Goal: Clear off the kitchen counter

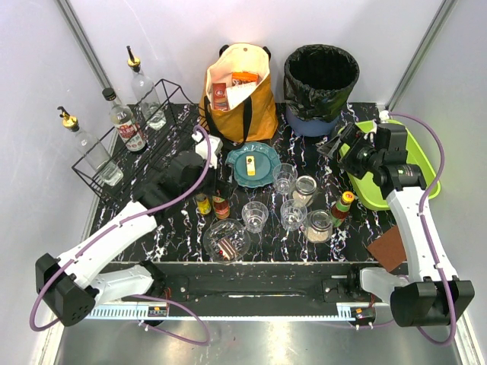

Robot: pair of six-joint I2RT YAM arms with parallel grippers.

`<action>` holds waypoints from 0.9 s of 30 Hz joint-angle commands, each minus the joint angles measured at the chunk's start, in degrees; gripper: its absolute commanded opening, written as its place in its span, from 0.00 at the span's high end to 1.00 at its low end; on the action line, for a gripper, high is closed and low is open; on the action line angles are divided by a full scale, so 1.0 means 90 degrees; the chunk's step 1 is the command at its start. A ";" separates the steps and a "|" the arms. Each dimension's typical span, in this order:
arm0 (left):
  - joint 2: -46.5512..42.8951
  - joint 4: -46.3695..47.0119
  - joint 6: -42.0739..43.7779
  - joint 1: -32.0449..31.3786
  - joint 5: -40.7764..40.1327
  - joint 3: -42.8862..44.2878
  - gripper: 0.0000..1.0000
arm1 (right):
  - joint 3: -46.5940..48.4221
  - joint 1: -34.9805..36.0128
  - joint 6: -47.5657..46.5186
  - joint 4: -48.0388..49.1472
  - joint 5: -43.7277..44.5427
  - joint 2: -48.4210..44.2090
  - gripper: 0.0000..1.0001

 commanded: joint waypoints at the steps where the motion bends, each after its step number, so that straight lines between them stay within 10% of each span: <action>1: -0.0167 0.0398 0.0068 0.0005 -0.1067 -0.0168 0.01 | -0.0089 0.0012 0.0053 0.0113 0.0169 -0.0246 0.01; 7: -0.0060 0.0194 -0.0205 -0.0005 -0.1058 -0.0237 0.25 | -0.0070 0.0012 -0.0044 -0.0014 0.0237 -0.0325 0.01; 27: 0.0223 0.0486 -0.0362 -0.0073 -0.0598 -0.0764 0.51 | -0.0119 0.0012 -0.0347 -0.0307 0.0412 -0.0413 0.02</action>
